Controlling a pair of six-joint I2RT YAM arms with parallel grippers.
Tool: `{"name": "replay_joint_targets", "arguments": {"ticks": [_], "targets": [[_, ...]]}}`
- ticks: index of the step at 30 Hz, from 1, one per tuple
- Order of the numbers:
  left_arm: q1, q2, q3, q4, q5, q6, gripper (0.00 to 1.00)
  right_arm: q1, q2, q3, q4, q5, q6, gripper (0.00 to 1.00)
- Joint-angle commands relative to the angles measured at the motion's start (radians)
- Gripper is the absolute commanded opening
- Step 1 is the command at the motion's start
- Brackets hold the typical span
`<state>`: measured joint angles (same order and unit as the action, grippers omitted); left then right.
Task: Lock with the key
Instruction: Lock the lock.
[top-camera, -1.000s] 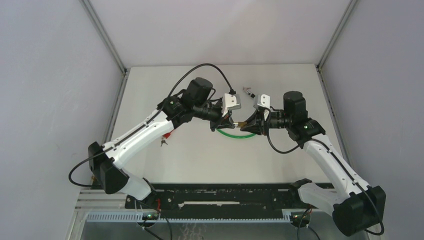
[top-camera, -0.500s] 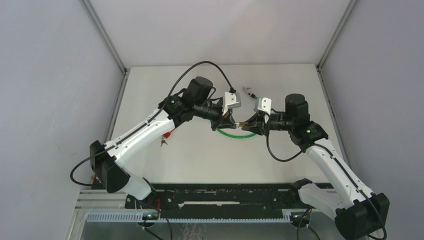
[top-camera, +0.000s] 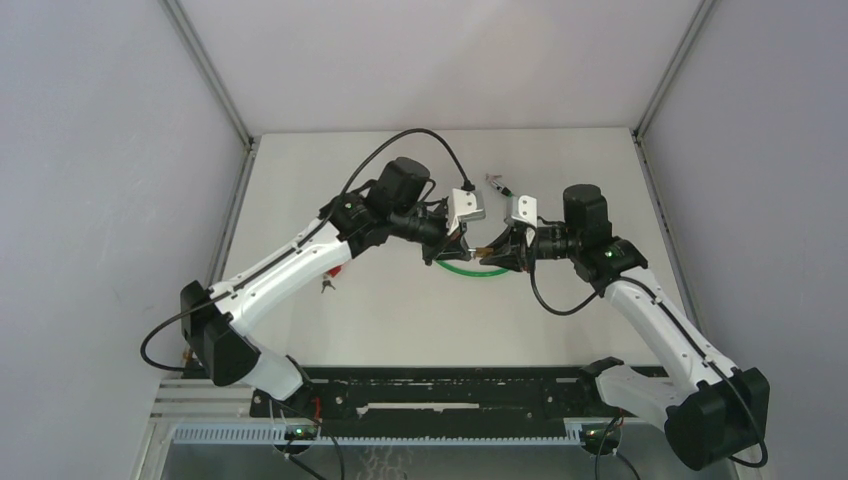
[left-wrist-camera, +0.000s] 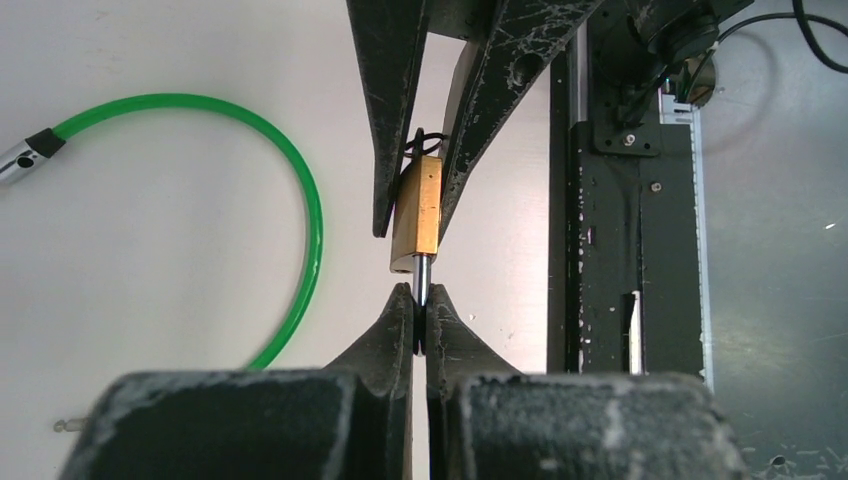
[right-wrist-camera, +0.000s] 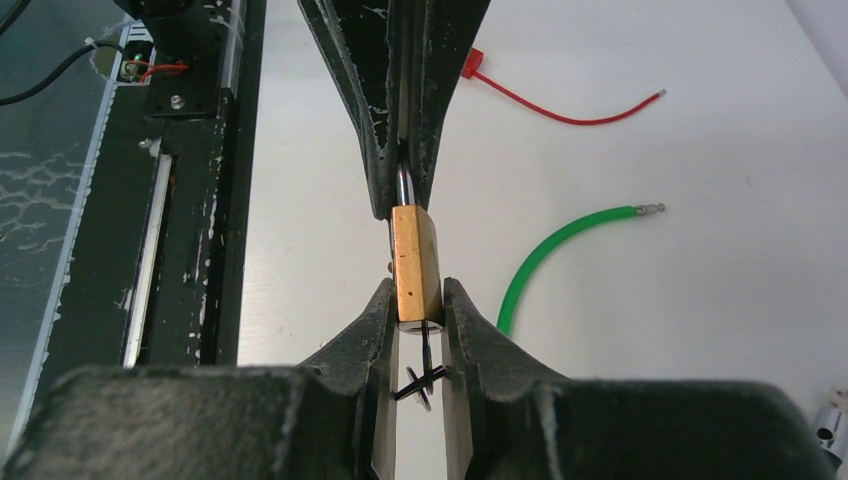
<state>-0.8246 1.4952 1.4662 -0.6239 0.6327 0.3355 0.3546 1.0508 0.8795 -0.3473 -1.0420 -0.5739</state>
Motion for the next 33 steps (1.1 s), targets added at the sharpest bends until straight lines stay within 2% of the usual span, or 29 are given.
{"name": "replay_joint_targets", "arguments": {"ticks": [1,5,8,11,16,24,28,33], "targets": [[-0.039,-0.018,0.051,0.105,0.022,0.094,0.00,0.003,0.005,0.041,0.046,-0.074,0.051,0.00],[-0.039,-0.025,0.064,0.010,0.056,0.149,0.00,-0.048,-0.012,0.042,0.072,-0.022,0.083,0.00],[-0.039,-0.041,0.049,0.000,0.061,0.158,0.03,-0.071,-0.024,0.041,0.085,-0.020,0.108,0.00],[-0.038,-0.055,0.043,-0.002,0.056,0.153,0.10,-0.077,-0.025,0.042,0.089,-0.015,0.118,0.00],[-0.025,-0.084,0.035,-0.005,0.028,0.155,0.27,-0.101,-0.021,0.041,0.088,-0.031,0.125,0.00],[0.041,-0.122,0.004,0.025,0.039,0.131,0.48,-0.127,-0.023,0.041,0.076,-0.081,0.117,0.00],[0.050,-0.127,-0.017,0.060,0.057,0.104,0.54,-0.129,-0.024,0.041,0.077,-0.102,0.123,0.00],[0.050,-0.100,-0.027,0.084,0.070,0.077,0.55,-0.131,-0.033,0.039,0.079,-0.121,0.129,0.00]]}}
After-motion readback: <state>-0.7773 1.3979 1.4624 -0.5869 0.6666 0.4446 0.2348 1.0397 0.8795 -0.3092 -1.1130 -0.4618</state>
